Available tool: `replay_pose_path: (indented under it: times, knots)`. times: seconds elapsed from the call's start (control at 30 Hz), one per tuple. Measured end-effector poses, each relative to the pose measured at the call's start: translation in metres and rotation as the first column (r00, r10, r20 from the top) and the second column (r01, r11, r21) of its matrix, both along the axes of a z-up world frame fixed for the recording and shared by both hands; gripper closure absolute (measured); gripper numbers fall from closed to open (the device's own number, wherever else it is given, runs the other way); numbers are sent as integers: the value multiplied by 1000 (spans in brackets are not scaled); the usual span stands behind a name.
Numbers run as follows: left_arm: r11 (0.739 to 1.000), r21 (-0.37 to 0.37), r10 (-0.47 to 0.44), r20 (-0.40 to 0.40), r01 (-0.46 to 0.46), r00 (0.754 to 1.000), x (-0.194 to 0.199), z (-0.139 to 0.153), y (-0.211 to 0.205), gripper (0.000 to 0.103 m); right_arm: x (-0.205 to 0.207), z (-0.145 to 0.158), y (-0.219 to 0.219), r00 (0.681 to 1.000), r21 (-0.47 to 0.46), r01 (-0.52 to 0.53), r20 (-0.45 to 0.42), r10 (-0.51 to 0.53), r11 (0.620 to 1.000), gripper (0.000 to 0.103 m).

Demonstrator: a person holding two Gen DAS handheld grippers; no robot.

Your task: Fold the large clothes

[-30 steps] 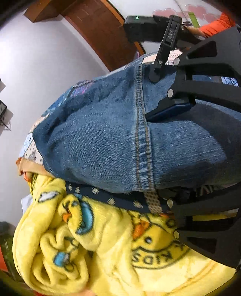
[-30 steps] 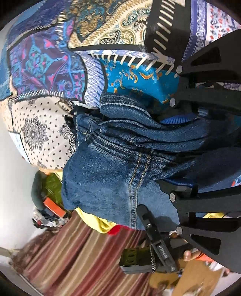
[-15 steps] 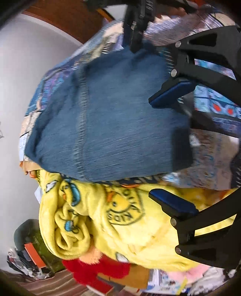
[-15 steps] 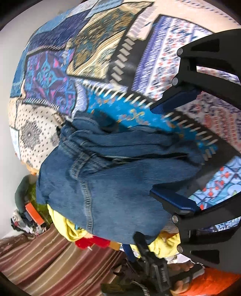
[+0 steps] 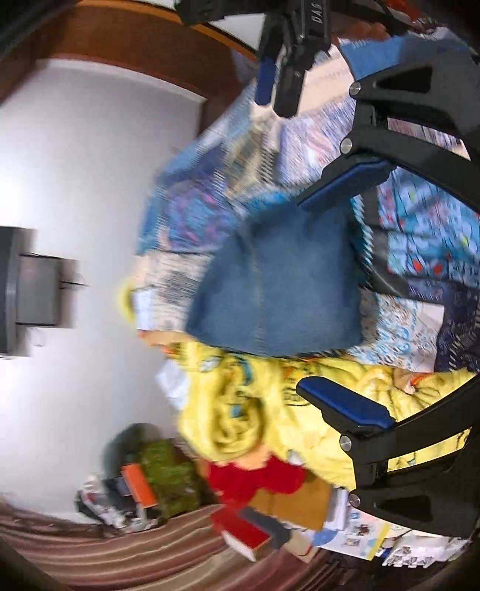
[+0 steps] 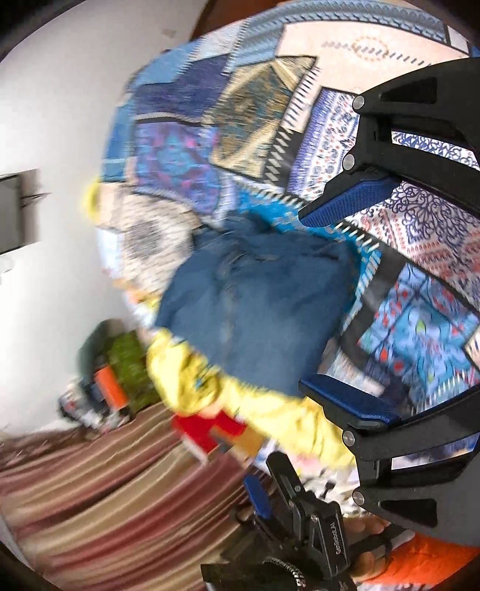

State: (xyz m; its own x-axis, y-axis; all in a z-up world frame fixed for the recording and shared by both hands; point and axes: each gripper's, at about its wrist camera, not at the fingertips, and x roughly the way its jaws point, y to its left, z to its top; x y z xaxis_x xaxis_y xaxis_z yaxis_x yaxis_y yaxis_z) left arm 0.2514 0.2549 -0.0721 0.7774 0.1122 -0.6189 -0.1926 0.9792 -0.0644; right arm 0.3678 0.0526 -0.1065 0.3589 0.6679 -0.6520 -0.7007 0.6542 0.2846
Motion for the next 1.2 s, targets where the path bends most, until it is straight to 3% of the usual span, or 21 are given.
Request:
replay_pose_path:
  times: [0.23,0.5,0.73,0.8,0.9,0.97,1.03,1.2]
  knots:
    - [999,25,-48,228,44,972,-67,74,-48,12,-65,74,-39,982,179,-16,187,-18,984,24]
    - [992,124,-27,469,-35,883,-155,116,-106,12,-145,121,-85,924,335,-31,369,-101,942,24]
    - [982,138,30,559,-129,828,-201,118,-133,12,-193,126,-106,856,384,-10,481,-191,923,24]
    - [981,129,45,572,-144,819,-211,117,-137,12,-198,124,-108,851,393,-1,483,-206,920,24]
    - [980,130,51,569,-151,820,-215,113,-140,9,-200,121,-107,851,389,18,478,-218,921,20]
    - [974,144,62,570,-173,820,-214,112,-143,1,-200,119,-106,846,389,37,478,-236,921,13]
    - [971,150,68,570,-185,819,-214,110,-145,0,-203,120,-108,837,394,54,484,-257,918,1]
    - [974,131,79,564,-184,822,-214,107,-143,0,-208,121,-112,816,389,76,505,-282,918,0]
